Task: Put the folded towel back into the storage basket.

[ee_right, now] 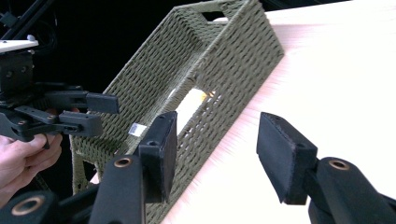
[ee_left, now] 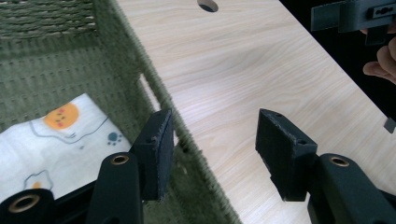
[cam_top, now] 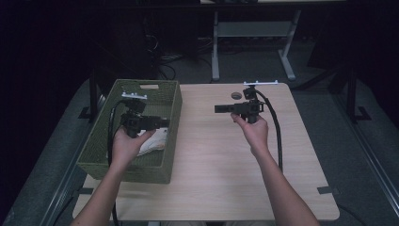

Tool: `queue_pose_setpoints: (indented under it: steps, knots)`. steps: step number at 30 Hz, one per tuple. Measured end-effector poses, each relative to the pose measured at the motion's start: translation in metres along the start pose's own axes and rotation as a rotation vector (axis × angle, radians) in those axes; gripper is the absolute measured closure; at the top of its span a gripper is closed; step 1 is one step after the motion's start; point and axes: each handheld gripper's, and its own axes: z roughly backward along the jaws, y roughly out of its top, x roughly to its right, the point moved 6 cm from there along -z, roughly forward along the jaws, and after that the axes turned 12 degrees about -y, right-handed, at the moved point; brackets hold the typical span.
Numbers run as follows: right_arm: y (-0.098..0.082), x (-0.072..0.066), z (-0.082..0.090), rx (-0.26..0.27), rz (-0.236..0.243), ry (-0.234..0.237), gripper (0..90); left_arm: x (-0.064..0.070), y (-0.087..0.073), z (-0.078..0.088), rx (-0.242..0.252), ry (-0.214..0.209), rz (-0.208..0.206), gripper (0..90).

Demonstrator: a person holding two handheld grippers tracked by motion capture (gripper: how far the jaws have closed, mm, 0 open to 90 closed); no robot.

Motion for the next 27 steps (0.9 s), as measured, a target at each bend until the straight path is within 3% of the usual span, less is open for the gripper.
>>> queue_pose_setpoints:
  steps: [27]
  knots:
    - [-0.021, 0.046, 0.044, 0.027, -0.059, -0.047, 44.4, 0.049, 0.012, -0.057, -0.026, -0.065, -0.050, 42.9]
